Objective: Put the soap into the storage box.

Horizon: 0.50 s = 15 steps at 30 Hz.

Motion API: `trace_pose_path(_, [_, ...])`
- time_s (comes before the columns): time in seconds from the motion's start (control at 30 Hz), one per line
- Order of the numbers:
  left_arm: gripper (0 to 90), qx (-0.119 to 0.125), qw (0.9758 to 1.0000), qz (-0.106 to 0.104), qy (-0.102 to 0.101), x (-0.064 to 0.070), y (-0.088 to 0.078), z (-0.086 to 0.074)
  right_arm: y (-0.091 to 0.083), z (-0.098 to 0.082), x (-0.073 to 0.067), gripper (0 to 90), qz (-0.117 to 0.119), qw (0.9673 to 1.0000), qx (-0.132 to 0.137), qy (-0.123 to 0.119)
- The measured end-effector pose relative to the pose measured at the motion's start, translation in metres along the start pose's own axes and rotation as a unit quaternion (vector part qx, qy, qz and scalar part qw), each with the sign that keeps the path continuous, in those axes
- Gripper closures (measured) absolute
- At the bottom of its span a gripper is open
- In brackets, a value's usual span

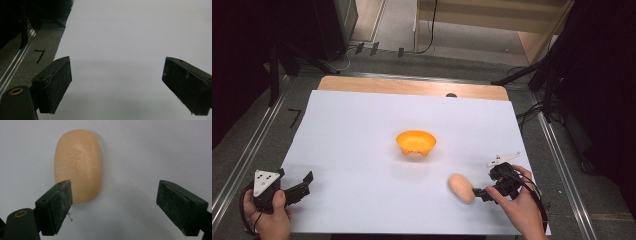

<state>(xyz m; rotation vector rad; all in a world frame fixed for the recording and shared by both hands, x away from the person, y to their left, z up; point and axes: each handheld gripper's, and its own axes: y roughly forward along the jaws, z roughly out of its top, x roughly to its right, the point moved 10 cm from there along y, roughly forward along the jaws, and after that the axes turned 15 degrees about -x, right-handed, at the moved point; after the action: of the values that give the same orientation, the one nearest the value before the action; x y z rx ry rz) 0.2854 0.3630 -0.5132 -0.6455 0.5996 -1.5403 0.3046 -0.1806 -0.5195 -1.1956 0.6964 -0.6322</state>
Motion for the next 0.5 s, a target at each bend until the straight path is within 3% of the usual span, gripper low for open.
trace_pose_path(0.5, [9.6, 0.0, 1.0, 0.0, 0.0, 0.0, 0.0, 0.0, 0.011, 0.014, -0.02, 16.8, 0.011, 0.9996, -0.014, -0.022])
